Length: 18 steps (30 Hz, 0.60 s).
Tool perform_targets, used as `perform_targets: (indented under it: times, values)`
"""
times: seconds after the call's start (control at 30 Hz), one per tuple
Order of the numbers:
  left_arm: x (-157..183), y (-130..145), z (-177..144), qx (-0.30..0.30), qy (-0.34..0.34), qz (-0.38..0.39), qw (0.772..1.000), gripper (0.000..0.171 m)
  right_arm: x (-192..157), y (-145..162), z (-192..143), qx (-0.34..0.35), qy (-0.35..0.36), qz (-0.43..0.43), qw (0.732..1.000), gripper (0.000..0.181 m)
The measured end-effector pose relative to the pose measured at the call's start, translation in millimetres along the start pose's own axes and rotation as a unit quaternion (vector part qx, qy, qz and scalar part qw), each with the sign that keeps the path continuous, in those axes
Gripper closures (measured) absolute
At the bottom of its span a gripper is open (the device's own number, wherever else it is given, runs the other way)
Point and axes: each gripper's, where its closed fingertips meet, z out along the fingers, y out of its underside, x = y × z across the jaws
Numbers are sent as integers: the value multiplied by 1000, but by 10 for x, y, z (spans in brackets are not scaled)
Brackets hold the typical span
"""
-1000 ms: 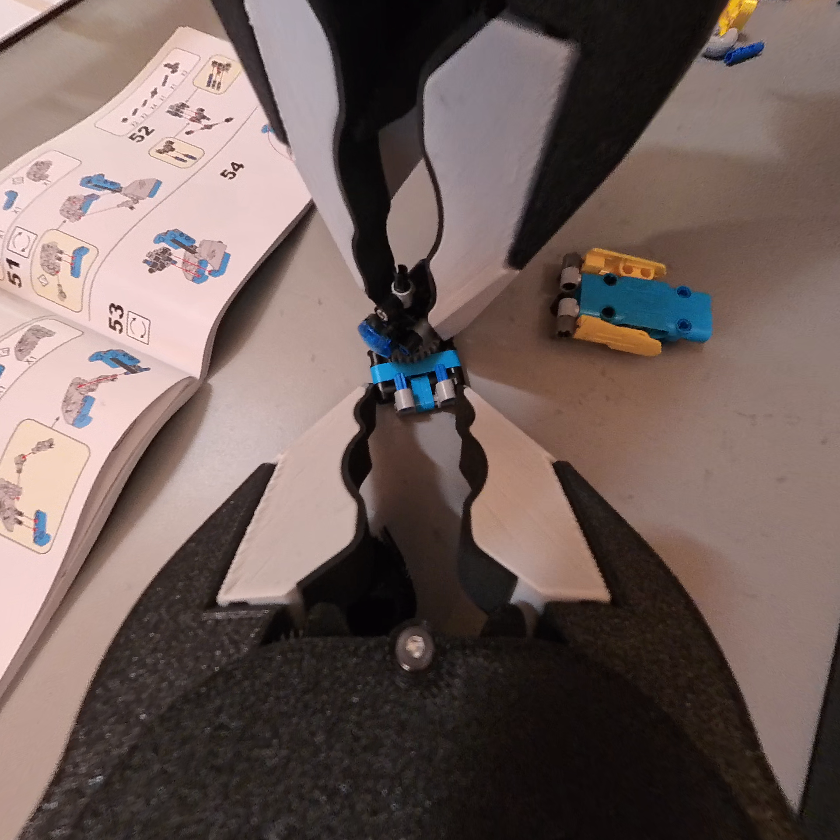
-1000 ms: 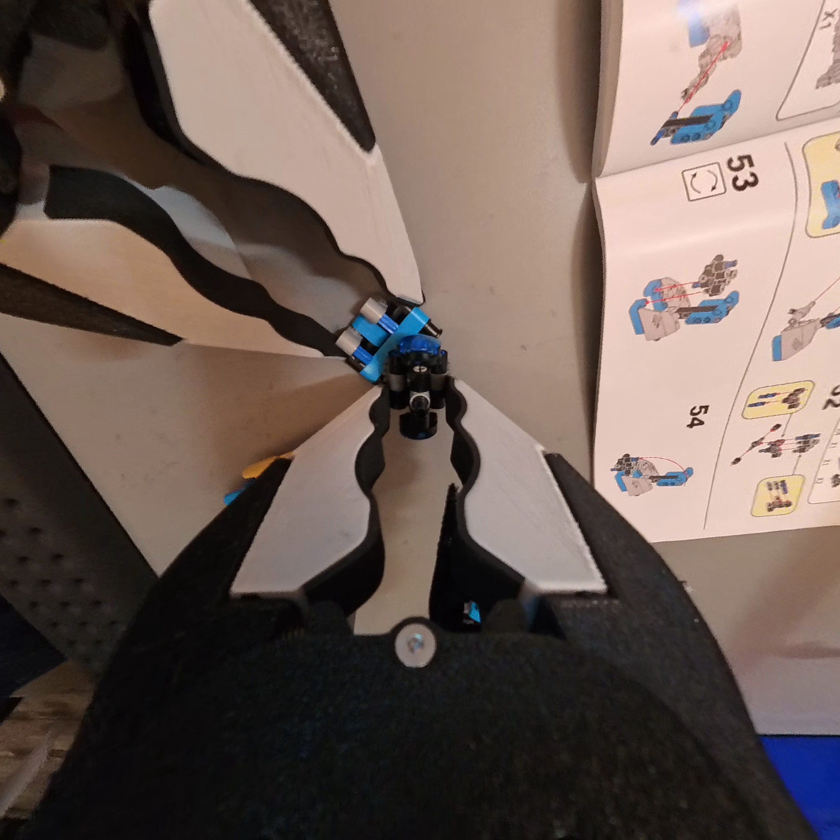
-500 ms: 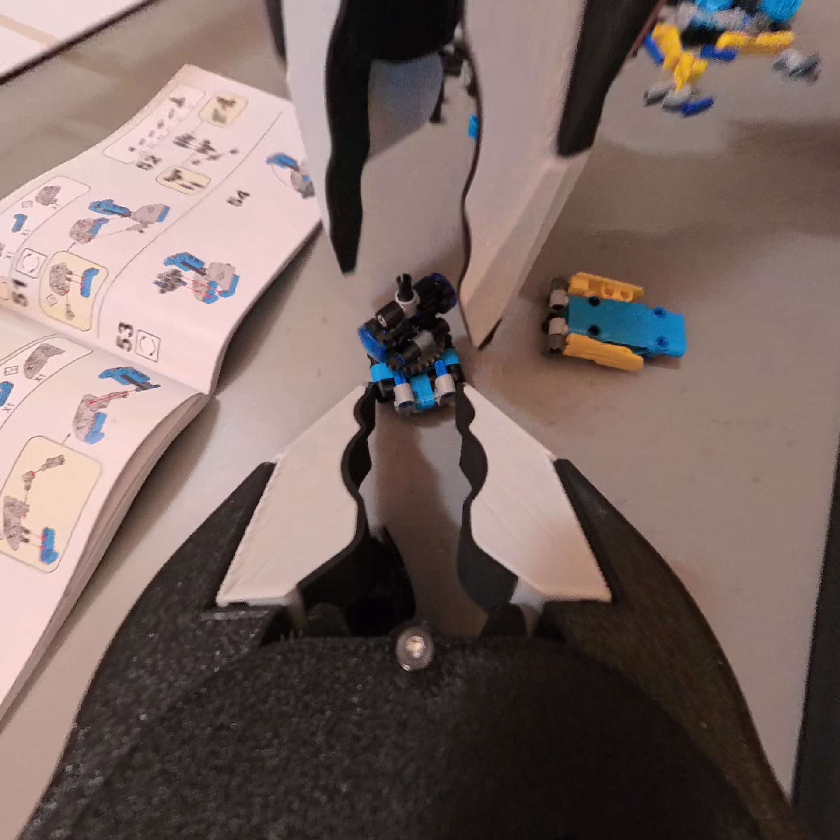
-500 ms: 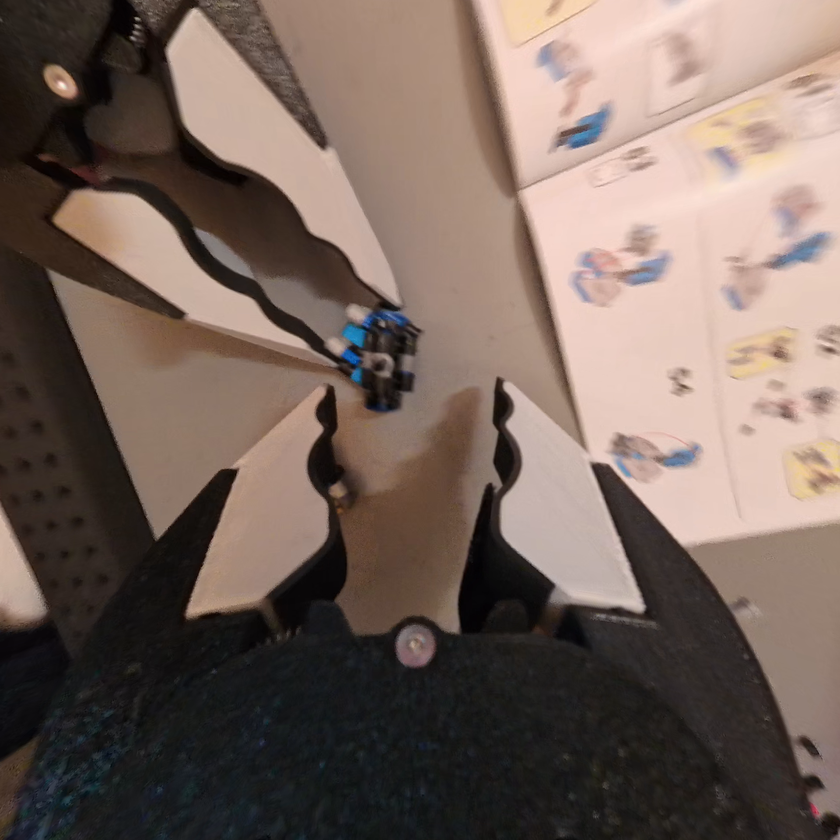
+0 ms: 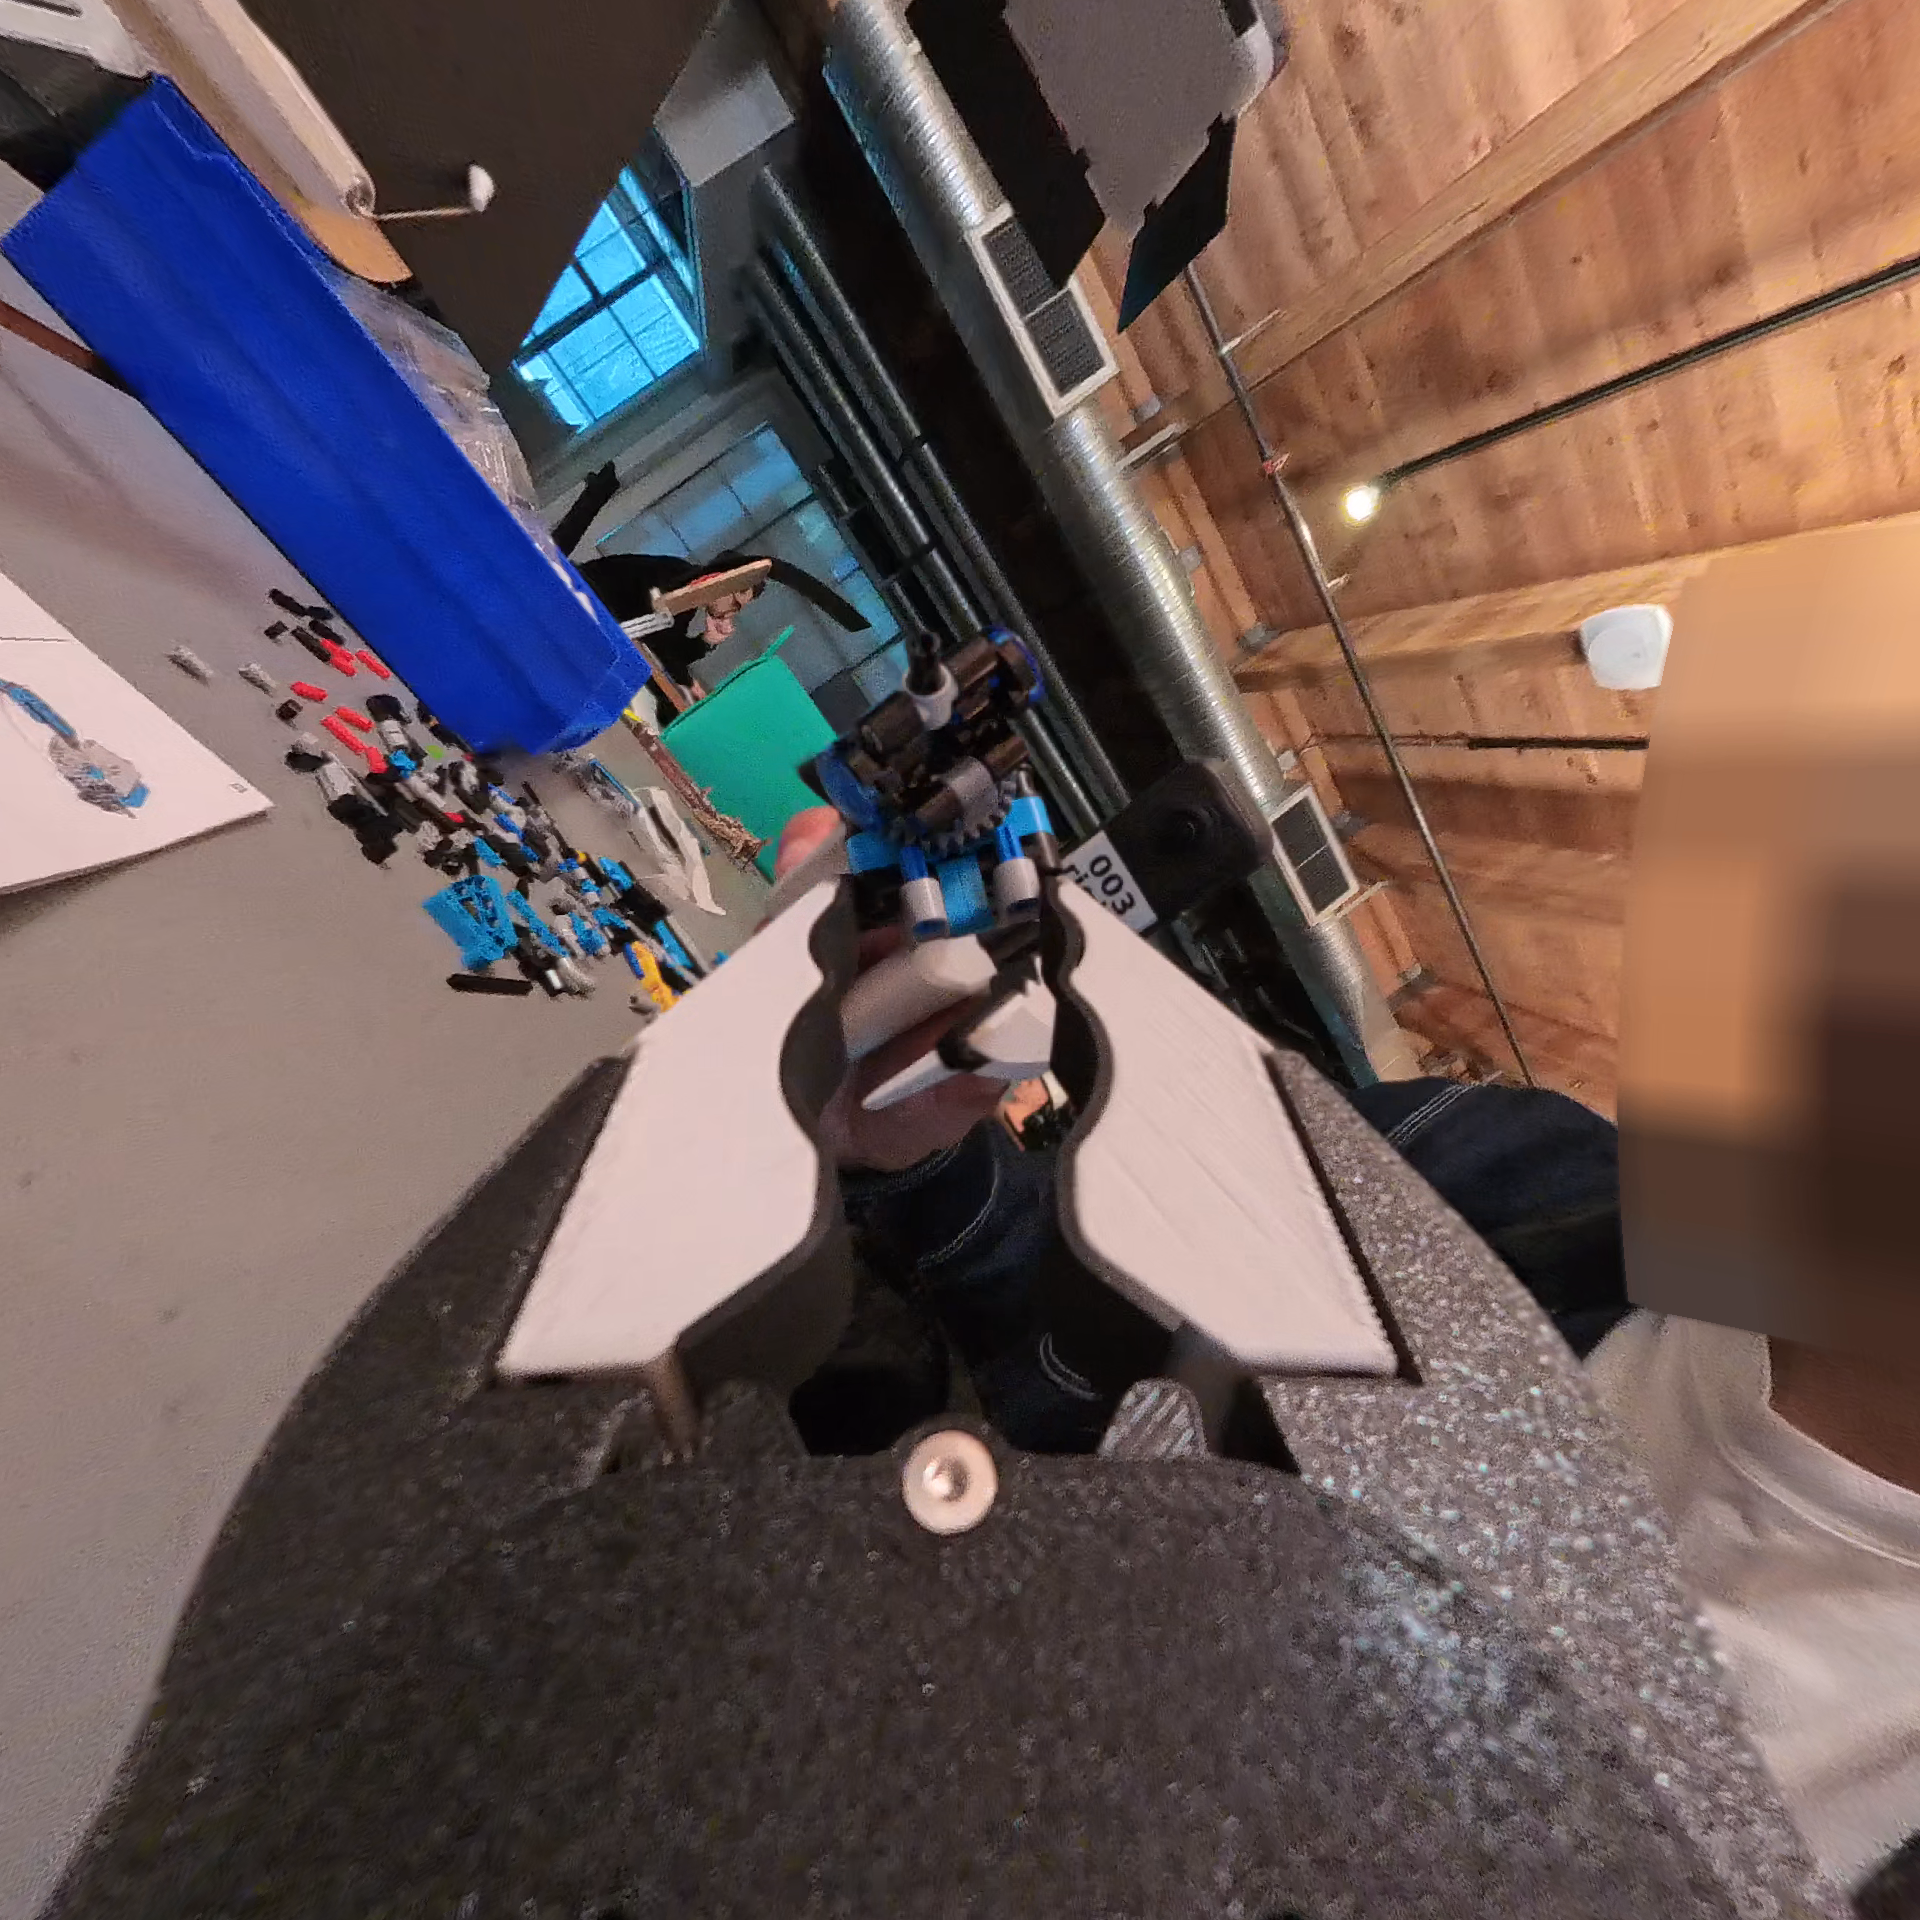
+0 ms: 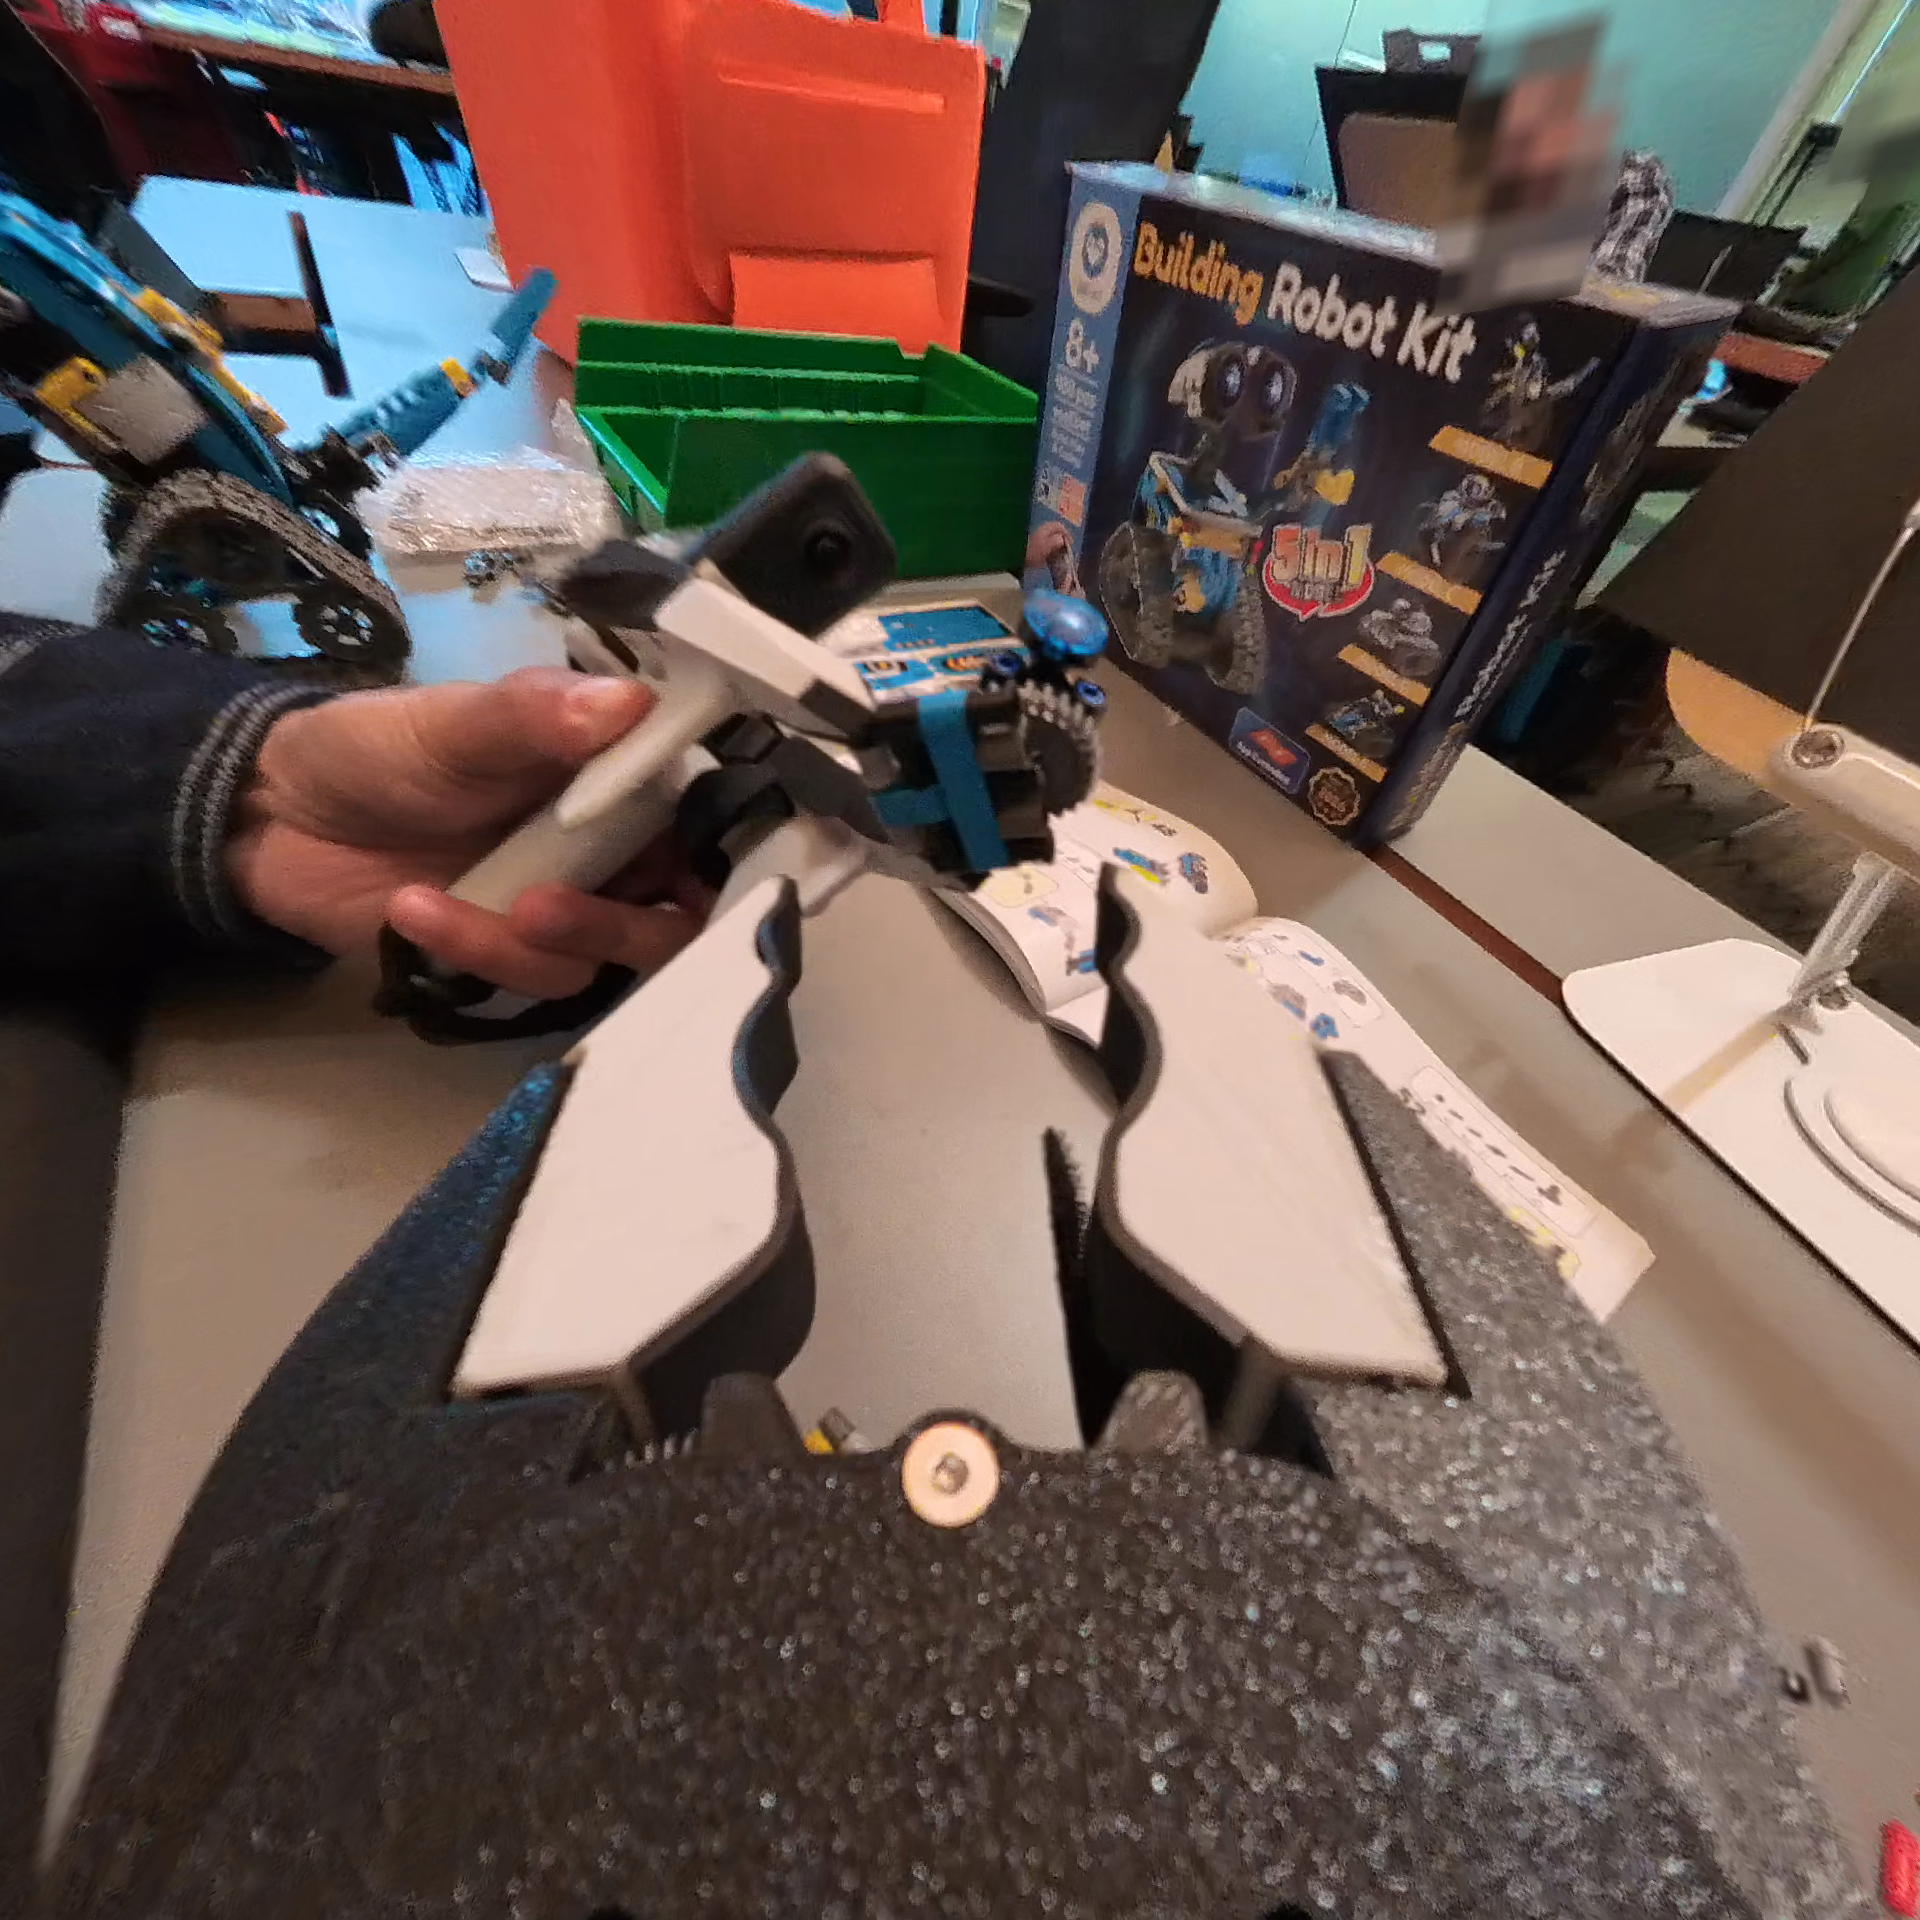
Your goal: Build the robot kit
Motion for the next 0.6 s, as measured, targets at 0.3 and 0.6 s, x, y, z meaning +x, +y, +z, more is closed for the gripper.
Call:
perform_targets:
  times: [0.3,0.6]
  values:
    - [41,77,176,14,41,-36,998,137,106,-109,-102,8,52,-40,998,143]
    - [12,84,228,27,49,-58,997,137,120,-76,-146,-12,49,-51,997,150]
